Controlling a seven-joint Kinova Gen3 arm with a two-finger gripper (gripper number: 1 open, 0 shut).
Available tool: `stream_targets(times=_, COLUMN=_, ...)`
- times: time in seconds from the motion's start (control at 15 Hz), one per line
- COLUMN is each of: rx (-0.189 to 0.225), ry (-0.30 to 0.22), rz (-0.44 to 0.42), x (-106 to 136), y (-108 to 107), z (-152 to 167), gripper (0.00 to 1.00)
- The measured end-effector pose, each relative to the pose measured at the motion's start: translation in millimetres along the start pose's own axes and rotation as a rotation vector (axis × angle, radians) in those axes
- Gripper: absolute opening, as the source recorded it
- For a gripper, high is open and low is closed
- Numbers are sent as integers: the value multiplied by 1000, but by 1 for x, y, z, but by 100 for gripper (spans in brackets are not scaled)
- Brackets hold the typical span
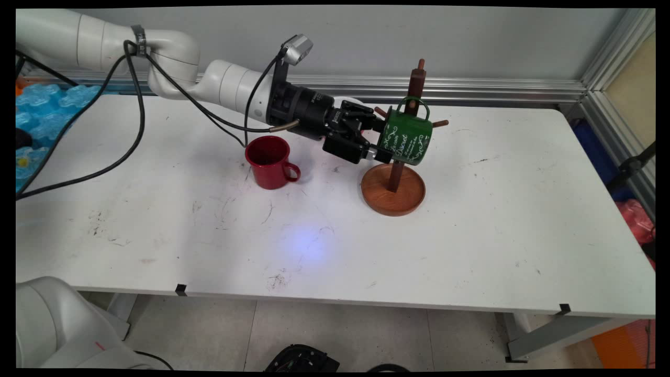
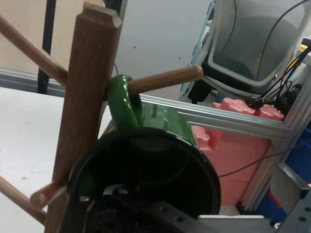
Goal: Pick up the green mug from the rack, then place the picked object on the table
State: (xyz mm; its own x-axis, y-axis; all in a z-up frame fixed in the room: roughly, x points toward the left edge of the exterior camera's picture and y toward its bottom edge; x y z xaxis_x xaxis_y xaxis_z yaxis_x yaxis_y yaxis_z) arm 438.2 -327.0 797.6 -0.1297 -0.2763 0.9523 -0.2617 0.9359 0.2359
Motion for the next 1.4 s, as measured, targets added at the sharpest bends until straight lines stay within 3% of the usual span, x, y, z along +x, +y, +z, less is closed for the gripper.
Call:
stream_targets(times=0.07, rx=1, ry=2, rz=0, x=0, y=0, z=1, gripper=100)
stream_targets(times=0.13, rx=1, ry=4, rz=1, x=0, y=0, z=2, gripper=0)
stream_targets(times=1.4, rx=-4, ry=9, rz=0, x=0, y=3, z=5, gripper=0)
